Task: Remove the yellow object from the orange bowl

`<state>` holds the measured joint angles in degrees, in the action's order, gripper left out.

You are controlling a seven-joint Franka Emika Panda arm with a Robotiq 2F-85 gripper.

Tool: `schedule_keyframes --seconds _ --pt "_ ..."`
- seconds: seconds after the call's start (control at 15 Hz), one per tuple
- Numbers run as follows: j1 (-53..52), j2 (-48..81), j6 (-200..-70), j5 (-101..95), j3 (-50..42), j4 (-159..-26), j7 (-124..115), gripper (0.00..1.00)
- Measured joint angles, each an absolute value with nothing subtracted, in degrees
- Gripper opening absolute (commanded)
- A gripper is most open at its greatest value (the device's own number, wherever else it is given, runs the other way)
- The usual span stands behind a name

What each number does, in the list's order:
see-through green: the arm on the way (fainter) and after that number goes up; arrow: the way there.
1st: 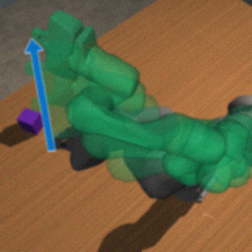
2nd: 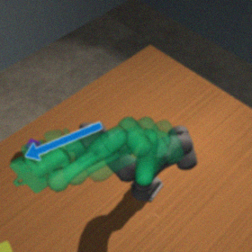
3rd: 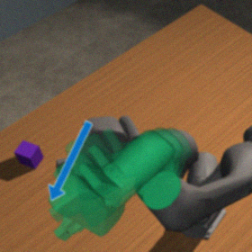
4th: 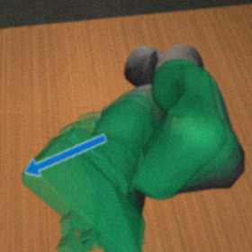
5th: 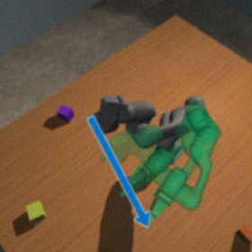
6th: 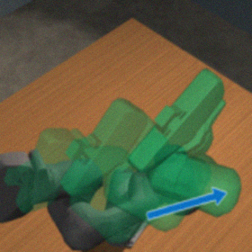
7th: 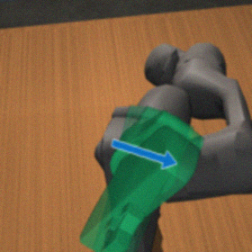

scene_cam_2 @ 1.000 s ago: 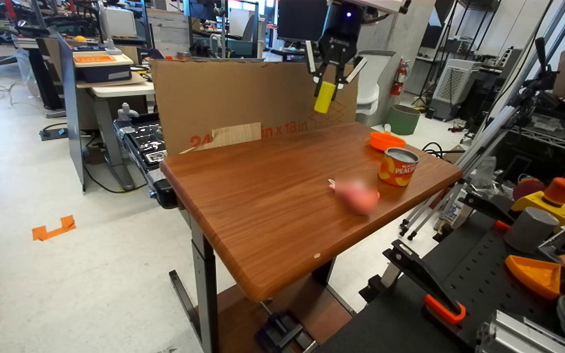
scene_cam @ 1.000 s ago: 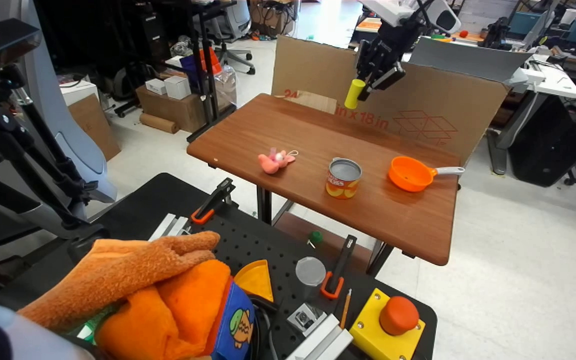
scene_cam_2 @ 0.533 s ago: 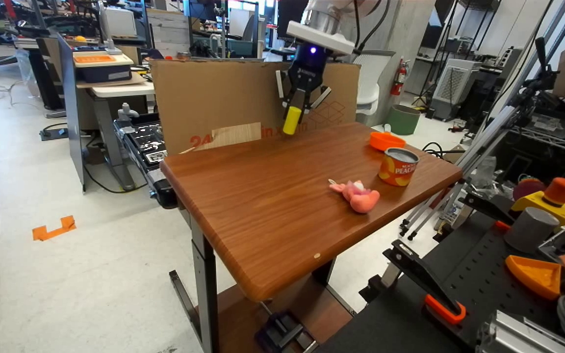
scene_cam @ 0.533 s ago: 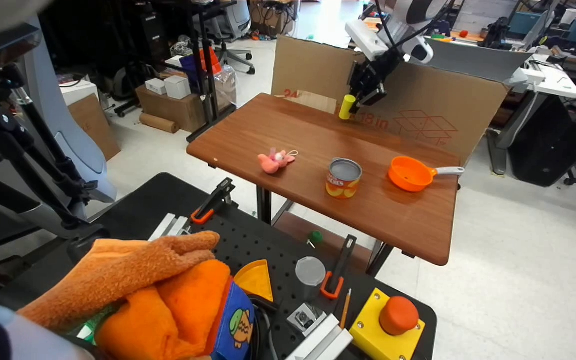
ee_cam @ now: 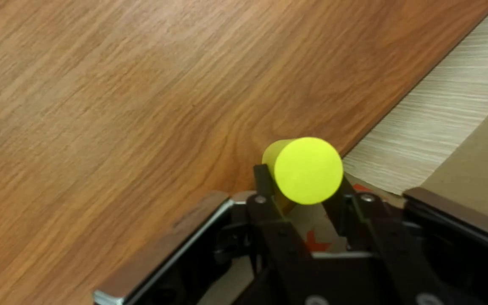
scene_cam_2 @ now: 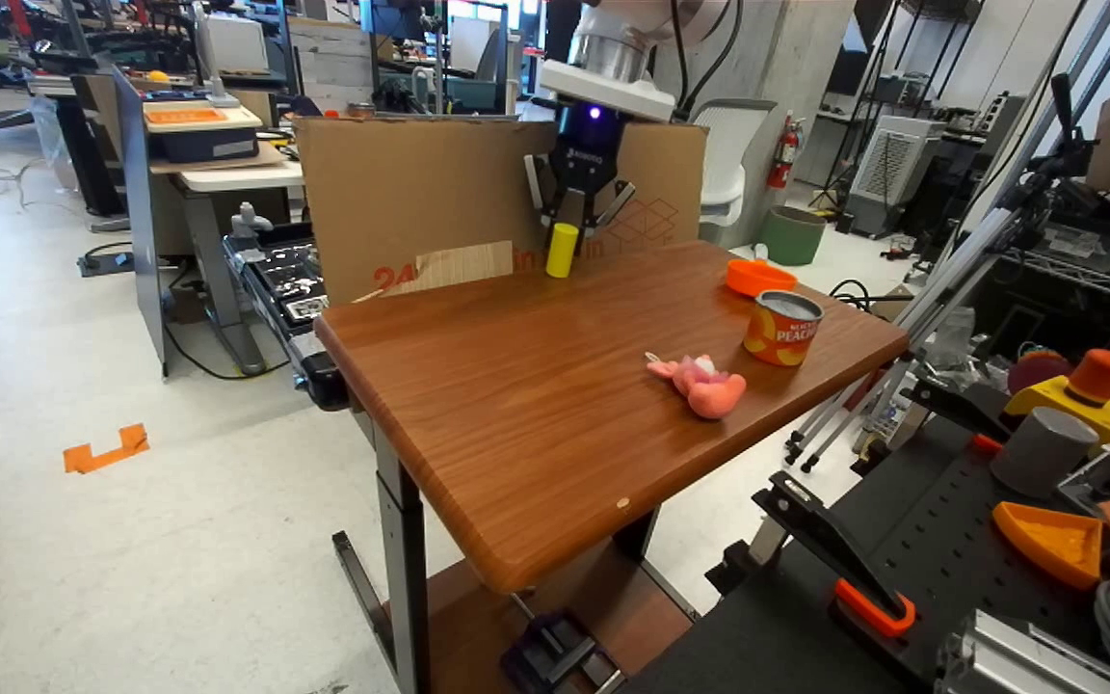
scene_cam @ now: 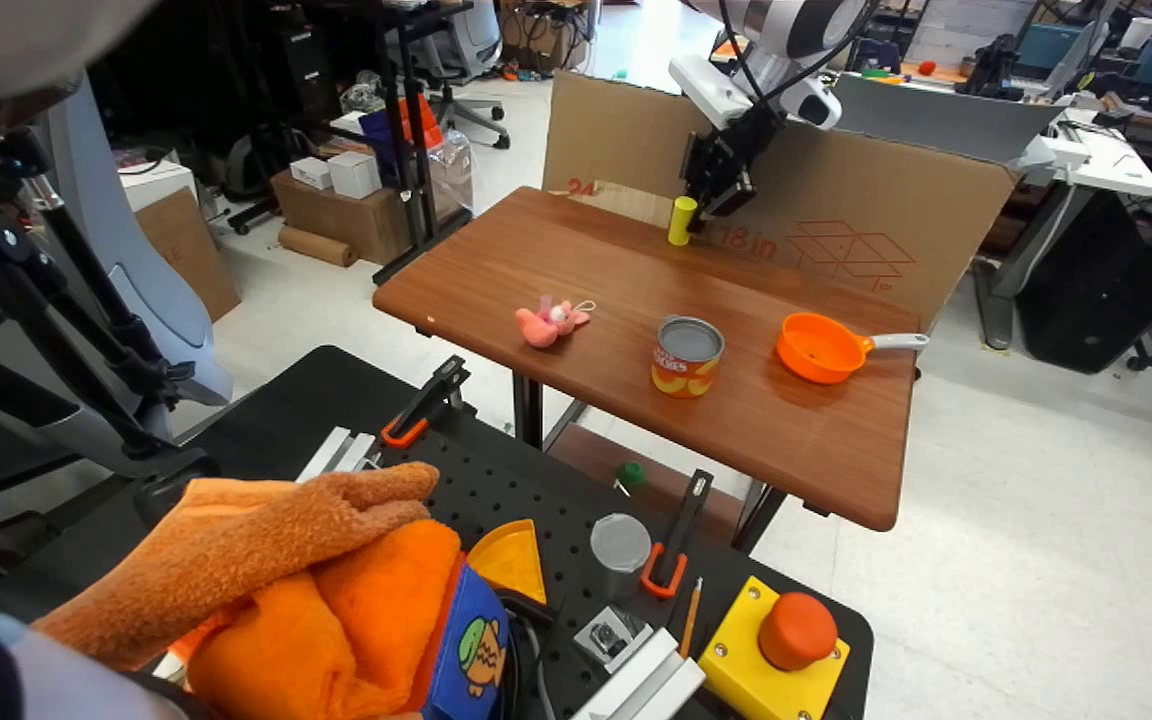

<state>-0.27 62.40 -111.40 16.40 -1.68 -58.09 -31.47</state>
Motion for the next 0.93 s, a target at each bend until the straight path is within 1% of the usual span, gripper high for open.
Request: schedule_keyframes --seconds 0.33,0.47,0.6,0.93 --pt "-1.29 61.74 -107.13 13.88 -1.82 -62.34 -31.92 0.98" --pt "-1.85 60.76 -105.96 13.45 -1.82 -63.75 -31.74 1.00" --pt "-2.69 58.40 -106.73 11.46 -2.00 -65.57 -30.76 1.00" --pt "-3.79 47.50 -108.94 8.38 -2.31 -74.55 -25.15 1.00"
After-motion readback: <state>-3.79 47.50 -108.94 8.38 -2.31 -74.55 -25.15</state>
